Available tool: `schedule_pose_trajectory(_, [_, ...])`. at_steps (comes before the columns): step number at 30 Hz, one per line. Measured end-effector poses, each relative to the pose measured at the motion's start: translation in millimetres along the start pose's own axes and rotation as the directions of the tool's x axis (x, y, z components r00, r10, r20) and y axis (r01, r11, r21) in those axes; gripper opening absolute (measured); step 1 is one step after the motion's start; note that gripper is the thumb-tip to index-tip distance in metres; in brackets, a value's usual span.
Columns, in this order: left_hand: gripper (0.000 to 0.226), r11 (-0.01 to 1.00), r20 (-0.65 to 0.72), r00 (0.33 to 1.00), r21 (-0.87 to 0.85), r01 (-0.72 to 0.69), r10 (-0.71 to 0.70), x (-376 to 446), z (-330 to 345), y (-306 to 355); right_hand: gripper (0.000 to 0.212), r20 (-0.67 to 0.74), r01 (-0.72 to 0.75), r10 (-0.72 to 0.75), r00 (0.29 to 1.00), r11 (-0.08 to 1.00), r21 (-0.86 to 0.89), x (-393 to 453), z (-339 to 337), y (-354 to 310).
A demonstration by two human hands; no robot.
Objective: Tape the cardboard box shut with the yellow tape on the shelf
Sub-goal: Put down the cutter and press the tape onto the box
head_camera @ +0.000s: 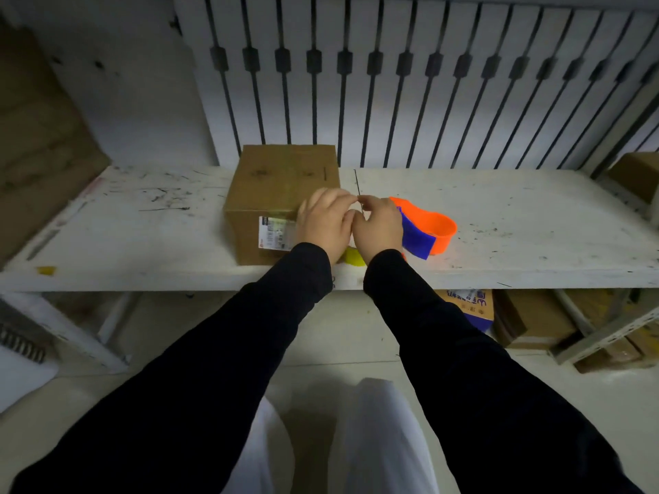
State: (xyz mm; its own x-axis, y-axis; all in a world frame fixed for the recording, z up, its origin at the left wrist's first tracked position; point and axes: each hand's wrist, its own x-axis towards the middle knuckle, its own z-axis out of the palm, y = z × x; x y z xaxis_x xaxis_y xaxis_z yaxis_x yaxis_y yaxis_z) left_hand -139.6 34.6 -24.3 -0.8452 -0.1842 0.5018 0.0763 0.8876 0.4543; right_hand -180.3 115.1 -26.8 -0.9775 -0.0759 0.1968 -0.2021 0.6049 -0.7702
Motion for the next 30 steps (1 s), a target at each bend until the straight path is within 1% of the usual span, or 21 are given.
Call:
schedule_pose_trajectory(3, [0.03,0.99,-0.089,0.993,0.113,0.085,-0.075,0,-20,-28,0.036,0.037,0.144,-0.139,0.99,0.971,-0.19,-8,11,-18])
schedule_pose_trajectory(6, [0.043,0.944,-0.12,0.969,0.228,0.238,-0.216,1,-34,-56,0.043,0.132,0.285,-0.257,0.957,0.917,-0.28,-9,26,-29])
schedule_pose_trajectory(8, [0.048,0.908,-0.094,0.947,0.27,0.32,-0.306,1,-38,-70,0.056,0.191,0.311,-0.26,0.947,0.893,-0.327,-8,39,-31])
schedule_pose_trajectory(11, [0.045,0.88,-0.003,0.92,0.291,0.376,-0.392,0,-35,-83,0.066,0.213,0.242,-0.169,0.962,0.889,-0.388,-5,55,-28])
schedule_pose_trajectory(14, [0.045,0.884,0.058,0.915,0.29,0.367,-0.399,-4,-30,-90,0.065,0.186,0.21,-0.142,0.972,0.881,-0.423,-3,65,-23])
schedule_pose_trajectory(18, [0.044,0.887,0.072,0.931,0.337,0.315,-0.358,-8,-27,-100,0.06,0.131,0.22,-0.179,0.975,0.849,-0.48,-1,72,-24])
schedule_pose_trajectory(23, [0.048,0.887,0.113,0.95,0.404,0.223,-0.291,-6,-32,-113,0.059,0.125,0.237,-0.201,0.972,0.842,-0.484,0,78,-24])
schedule_pose_trajectory(26, [0.054,0.887,0.139,0.948,0.413,0.206,-0.285,-5,-35,-116,0.058,0.132,0.221,-0.18,0.975,0.869,-0.443,1,77,-26])
schedule_pose_trajectory(28, [0.063,0.885,0.166,0.946,0.428,0.184,-0.277,-6,-37,-115,0.058,0.14,0.222,-0.179,0.974,0.883,-0.414,1,74,-25])
schedule_pose_trajectory(30, [0.07,0.883,0.18,0.946,0.438,0.169,-0.27,-6,-38,-114,0.065,0.163,0.244,-0.192,0.968,0.876,-0.416,1,73,-23])
